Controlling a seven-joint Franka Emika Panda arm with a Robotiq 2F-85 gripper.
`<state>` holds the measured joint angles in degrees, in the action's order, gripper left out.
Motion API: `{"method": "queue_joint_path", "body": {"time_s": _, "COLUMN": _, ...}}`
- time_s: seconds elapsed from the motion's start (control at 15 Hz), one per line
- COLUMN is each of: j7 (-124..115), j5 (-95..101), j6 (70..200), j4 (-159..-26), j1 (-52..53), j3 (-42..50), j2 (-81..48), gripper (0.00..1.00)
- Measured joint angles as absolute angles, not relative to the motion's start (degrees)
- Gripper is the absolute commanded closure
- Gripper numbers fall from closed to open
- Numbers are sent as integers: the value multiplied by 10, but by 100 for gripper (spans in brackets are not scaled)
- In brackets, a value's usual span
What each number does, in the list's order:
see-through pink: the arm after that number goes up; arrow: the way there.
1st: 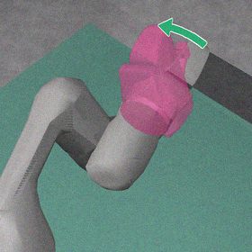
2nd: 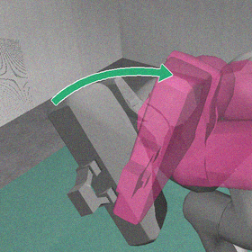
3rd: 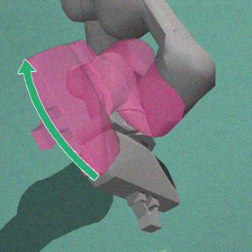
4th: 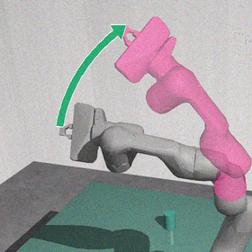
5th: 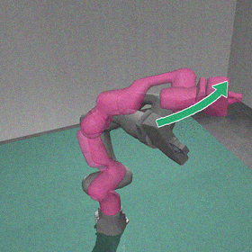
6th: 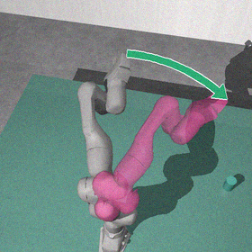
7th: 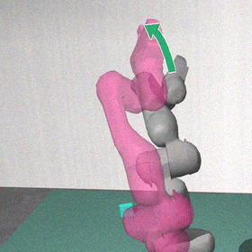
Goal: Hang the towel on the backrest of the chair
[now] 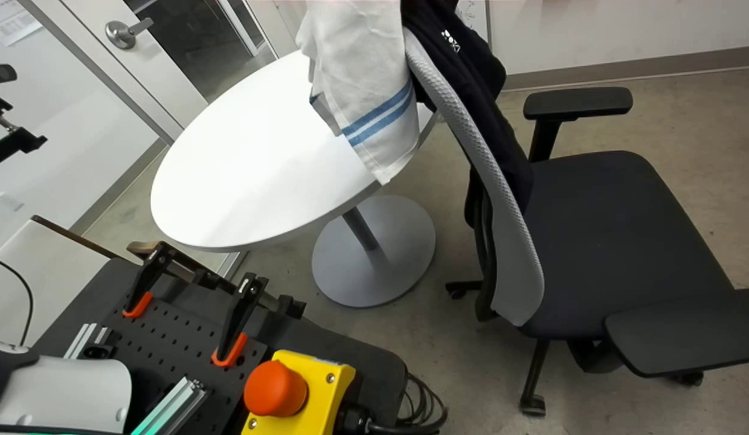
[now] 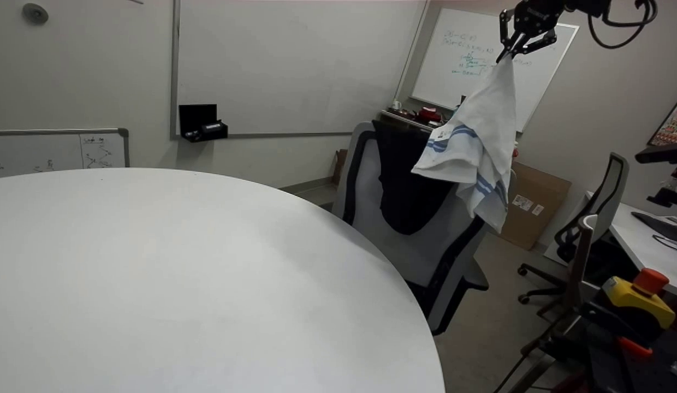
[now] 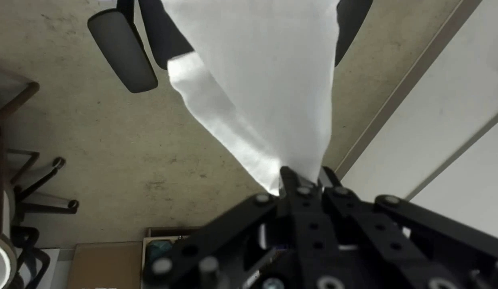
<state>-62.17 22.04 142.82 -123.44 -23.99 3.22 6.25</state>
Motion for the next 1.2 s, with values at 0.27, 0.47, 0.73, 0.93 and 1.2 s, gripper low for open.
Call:
{"method": "queue_joint_path", "body": {"time_s": 0.27, "j7": -621, "j5": 217, "j6": 1417, "j4": -1183, "j1": -224, "j3": 78, "j2": 25, "gripper": 72}}
{"method": "queue_joint_path", "body": {"time_s": 0.47, "j7": -621, "j5": 215, "j6": 1403, "j4": -1161, "j1": -209, "j3": 99, "j2": -7, "gripper": 58}}
{"method": "queue_joint_path", "body": {"time_s": 0.73, "j7": -621, "j5": 211, "j6": 1392, "j4": -1148, "j1": -189, "j3": 117, "j2": -47, "gripper": 28}}
{"method": "queue_joint_path", "body": {"time_s": 0.93, "j7": -620, "j5": 205, "j6": 1382, "j4": -1139, "j1": -175, "j3": 125, "j2": -67, "gripper": 8}}
{"method": "queue_joint_path", "body": {"time_s": 1.2, "j7": -604, "j5": 185, "j6": 1369, "j4": -1131, "j1": -162, "j3": 130, "j2": -75, "gripper": 0}}
